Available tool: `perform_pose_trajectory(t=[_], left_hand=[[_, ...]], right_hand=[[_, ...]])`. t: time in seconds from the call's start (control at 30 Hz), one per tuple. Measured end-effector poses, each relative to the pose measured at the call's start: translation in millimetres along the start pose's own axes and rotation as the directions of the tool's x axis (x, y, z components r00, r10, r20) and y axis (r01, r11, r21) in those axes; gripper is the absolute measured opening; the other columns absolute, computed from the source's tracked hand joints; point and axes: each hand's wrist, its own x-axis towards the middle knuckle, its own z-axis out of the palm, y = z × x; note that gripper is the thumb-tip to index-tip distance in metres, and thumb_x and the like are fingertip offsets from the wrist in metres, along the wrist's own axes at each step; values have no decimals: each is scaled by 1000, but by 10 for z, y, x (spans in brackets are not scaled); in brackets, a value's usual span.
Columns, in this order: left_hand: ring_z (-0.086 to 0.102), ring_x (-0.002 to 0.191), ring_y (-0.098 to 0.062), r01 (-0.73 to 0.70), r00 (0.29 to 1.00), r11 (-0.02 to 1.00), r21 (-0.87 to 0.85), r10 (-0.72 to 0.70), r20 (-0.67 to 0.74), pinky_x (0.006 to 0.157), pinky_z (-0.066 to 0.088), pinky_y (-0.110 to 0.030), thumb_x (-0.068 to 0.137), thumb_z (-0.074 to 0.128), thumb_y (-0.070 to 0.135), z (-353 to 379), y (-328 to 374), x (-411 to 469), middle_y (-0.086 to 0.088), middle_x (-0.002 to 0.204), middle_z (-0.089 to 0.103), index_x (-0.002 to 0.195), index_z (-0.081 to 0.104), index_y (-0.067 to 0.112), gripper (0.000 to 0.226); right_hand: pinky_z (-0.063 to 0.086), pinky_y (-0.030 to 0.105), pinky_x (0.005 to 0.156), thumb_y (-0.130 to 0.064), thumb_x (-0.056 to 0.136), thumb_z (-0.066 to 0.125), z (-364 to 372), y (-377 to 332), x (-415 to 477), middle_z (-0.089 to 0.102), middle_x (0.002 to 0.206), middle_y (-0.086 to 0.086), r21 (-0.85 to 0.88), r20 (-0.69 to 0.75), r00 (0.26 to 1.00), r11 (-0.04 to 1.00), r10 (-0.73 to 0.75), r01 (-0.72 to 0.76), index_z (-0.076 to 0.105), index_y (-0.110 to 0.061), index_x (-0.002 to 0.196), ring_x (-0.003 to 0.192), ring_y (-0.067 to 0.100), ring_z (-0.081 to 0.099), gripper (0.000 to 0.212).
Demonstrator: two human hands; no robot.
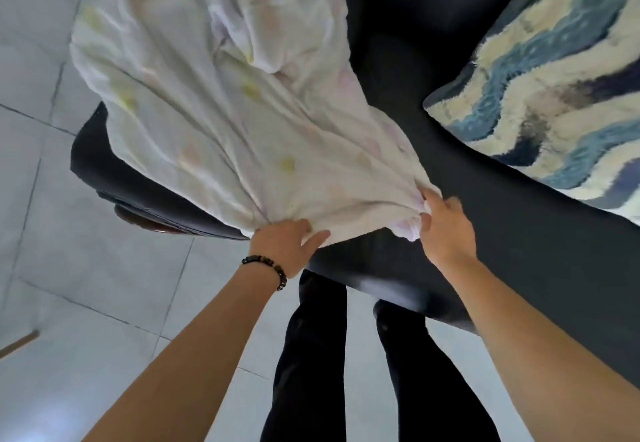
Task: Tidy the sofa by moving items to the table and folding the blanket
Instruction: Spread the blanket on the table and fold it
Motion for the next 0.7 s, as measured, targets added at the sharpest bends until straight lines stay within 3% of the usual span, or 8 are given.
perform_pose_trajectory(t=[0.07,0.17,0.27,0.43,0.53,0.63,0.7], left_hand=[[63,90,-23,-40,995,991,126,28,95,77,47,-35,96,21,66,-60,167,72,0,102,65,108,60,22,60],[56,113,-28,-123,973,963,238,164,-162,82,50,-41,101,35,48,-212,426,261,-6,136,49,140,42,21,48],[24,143,-32,-235,898,920,314,329,-292,106,38,-48,97,49,35,-417,686,615,-13,159,20,151,26,18,62],[-6,151,-31,-179,858,793,582,416,-302,118,14,-59,94,52,20,-638,845,1210,-9,164,-10,155,-3,22,82],[4,150,-31,-130,930,751,648,318,-182,114,19,-64,96,53,26,-641,754,1386,-5,164,-13,153,-16,22,90],[41,131,-40,-72,972,801,595,190,-139,99,44,-54,84,73,28,-563,776,1355,-6,162,-21,149,-26,29,118],[56,113,-42,-81,988,816,573,142,-63,87,51,-48,79,79,23,-449,826,1273,-7,164,-5,147,-30,31,129]], right_hand=[[48,40,79,-10,96,50,-67,207,-41,41,123,13,-11,-16,997,997,74,-74,47,-29,141,84,34,52,49],[49,43,85,-9,91,57,-54,470,-110,40,125,12,-65,4,998,995,70,-70,53,-24,137,99,34,52,49],[47,47,93,-17,94,53,28,602,-154,35,136,14,-77,12,998,995,69,-68,50,-17,138,119,35,42,44],[25,53,117,-47,97,45,266,516,-267,-1,163,10,316,67,981,929,182,-194,34,-16,149,149,30,0,61],[27,53,116,-65,94,41,376,382,-239,10,163,12,432,-47,959,871,281,-233,47,-12,140,150,28,4,70],[41,48,106,-52,86,66,428,347,-127,15,158,12,432,-57,952,868,300,-247,45,-18,132,146,32,14,61],[49,45,96,-36,80,76,420,396,-87,29,147,11,333,-50,970,920,237,-207,36,-21,138,134,33,31,73]])
